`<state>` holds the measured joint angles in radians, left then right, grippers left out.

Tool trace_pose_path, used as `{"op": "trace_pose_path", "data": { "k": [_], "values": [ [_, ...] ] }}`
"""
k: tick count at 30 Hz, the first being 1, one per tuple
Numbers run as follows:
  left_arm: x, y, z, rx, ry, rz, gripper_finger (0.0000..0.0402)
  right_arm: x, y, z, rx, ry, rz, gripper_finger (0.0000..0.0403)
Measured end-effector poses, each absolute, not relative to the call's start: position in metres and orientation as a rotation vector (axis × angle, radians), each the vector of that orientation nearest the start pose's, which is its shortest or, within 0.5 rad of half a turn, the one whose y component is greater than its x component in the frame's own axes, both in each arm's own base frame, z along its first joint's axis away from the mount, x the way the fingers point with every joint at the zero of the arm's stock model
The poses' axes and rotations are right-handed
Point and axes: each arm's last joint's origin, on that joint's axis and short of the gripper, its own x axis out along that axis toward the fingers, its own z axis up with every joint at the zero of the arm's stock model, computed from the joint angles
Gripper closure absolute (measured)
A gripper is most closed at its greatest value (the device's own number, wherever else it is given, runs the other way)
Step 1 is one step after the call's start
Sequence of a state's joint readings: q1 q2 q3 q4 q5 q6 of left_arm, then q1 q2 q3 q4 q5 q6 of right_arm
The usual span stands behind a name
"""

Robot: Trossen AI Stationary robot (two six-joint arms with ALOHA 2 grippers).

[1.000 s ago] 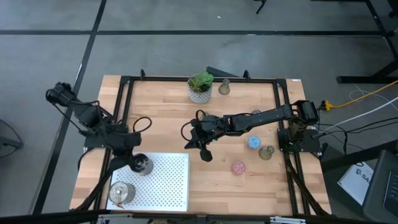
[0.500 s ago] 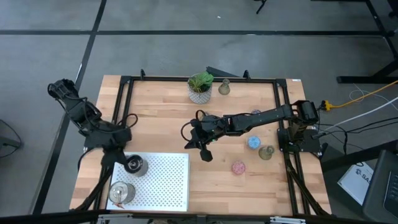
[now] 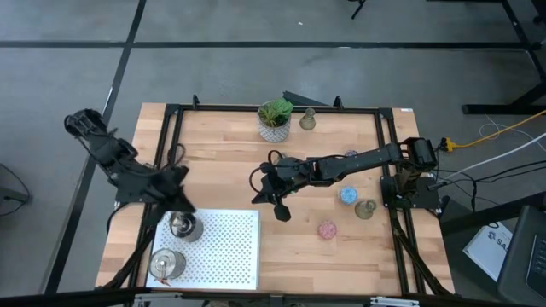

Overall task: Pick & Place candle stick holders
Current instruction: Adjust the silver scented candles on the shelf

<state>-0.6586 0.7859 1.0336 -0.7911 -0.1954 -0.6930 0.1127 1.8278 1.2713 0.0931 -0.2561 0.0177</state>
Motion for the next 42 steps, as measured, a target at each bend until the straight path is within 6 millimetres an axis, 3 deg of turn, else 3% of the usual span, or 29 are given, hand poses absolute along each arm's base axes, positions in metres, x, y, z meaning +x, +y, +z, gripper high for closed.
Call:
{"op": "trace_pose_path", "data": {
  "k": [6, 11, 17, 26, 37, 42],
  "values": [
    [0.156, -0.081, 0.342, -0.427, 0.721, -0.185, 0.0399, 0.41, 0.054, 0.239, 0.05, 0.445, 0.359, 0.0402],
    [0.191, -0.077, 0.326, -0.529, 0.86, -0.304, 0.0399, 0.411, 0.054, 0.241, 0.068, 0.433, 0.358, 0.0402],
    [0.209, -0.07, 0.308, -0.662, 1.054, -0.416, 0.0399, 0.411, 0.054, 0.241, 0.074, 0.433, 0.356, 0.0402],
    [0.198, -0.071, 0.303, -0.755, 1.221, -0.408, 0.0399, 0.411, 0.054, 0.241, 0.076, 0.435, 0.362, 0.0402],
    [0.179, -0.077, 0.311, -0.75, 1.237, -0.433, 0.0399, 0.41, 0.054, 0.24, 0.076, 0.438, 0.362, 0.0402],
    [0.167, -0.076, 0.313, -0.77, 1.274, -0.366, 0.0399, 0.41, 0.054, 0.24, 0.076, 0.439, 0.363, 0.0402]
  ]
}}
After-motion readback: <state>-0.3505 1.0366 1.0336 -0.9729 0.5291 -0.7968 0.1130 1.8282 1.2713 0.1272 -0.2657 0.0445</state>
